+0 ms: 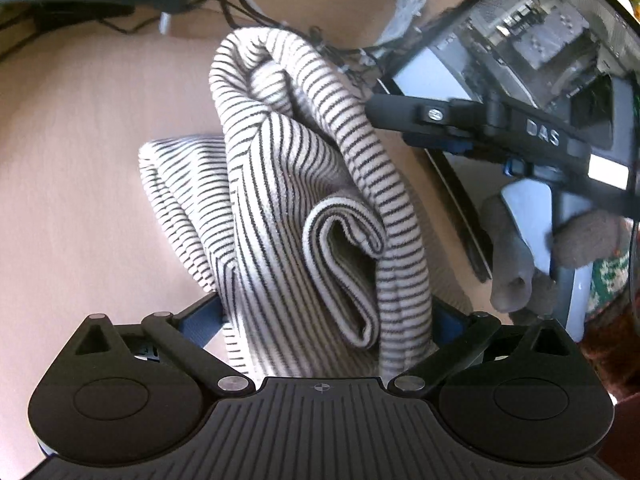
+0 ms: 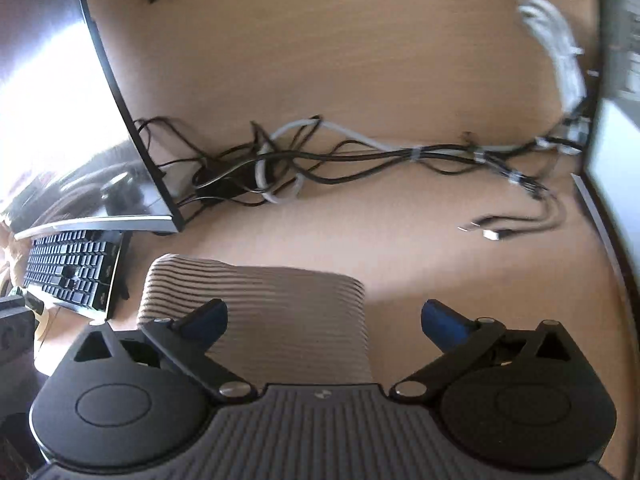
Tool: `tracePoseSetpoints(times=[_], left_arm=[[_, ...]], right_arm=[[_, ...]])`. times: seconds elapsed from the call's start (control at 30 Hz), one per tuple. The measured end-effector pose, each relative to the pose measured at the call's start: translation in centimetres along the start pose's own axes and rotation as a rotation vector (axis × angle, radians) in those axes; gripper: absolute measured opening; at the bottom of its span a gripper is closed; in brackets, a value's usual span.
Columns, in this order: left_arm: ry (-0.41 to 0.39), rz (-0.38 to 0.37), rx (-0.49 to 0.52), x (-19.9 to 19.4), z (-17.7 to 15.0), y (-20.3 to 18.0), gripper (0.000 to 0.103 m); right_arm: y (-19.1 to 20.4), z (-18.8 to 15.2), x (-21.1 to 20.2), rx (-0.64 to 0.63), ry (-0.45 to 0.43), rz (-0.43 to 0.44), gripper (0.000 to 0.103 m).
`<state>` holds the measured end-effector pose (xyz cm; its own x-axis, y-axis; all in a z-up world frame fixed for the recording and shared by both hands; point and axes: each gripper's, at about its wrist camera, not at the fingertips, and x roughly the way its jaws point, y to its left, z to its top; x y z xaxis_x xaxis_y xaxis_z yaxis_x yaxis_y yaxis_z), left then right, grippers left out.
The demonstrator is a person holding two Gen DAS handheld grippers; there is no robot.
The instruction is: Fold clothes
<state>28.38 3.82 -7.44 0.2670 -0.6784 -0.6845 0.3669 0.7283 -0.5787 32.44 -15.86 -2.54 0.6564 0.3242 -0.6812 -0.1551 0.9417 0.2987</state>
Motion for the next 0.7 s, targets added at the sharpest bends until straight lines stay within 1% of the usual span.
tracePoseSetpoints(times=[0.07,0.17,0.27,0.4,0.53,0.6,0.7], left_arm=[[0.017,-0.006,0.014,0.3,-0.5,-0.8,0.103],[0.030,0.009,0.024,0.3,-0.6,-1.4,0.103],[0.004,0.029,0.015,-0.9,-0.2,-1.4,0.103],[-0.063,0.086,0.009,-3.0,0.8,-1.6,0.103],[-0.112,0.155,0.039,-3.9,2.4,-2.1,0.103],[-0.117,0.174,0.054,-3.7,3.2,-2.1,0.103],[-0.102,0.206,0.068,-2.6,3.9,-2.1,0.102]], right_arm=[[-0.9,-1.6,-1.7,0.046,-0.017,0.000,0.103],[-1.7,-4.6,-3.6,0.115,-0.039,0.017,0.103],[-2.3,-7.4,-4.5,0.173,-0.058,0.006,0.103],[-2.7,-9.6,-3.6,0.233,-0.007,-0.020,0.103],[-2.5,-10.3,-3.1,0.217,-0.032,-0.027,0.103],[-2.7,-10.3,-3.0,0.211,-0.032,-0.029,0.103],[-2.5,-10.6,-3.2,0.200,-0.037,-0.027,0.103]])
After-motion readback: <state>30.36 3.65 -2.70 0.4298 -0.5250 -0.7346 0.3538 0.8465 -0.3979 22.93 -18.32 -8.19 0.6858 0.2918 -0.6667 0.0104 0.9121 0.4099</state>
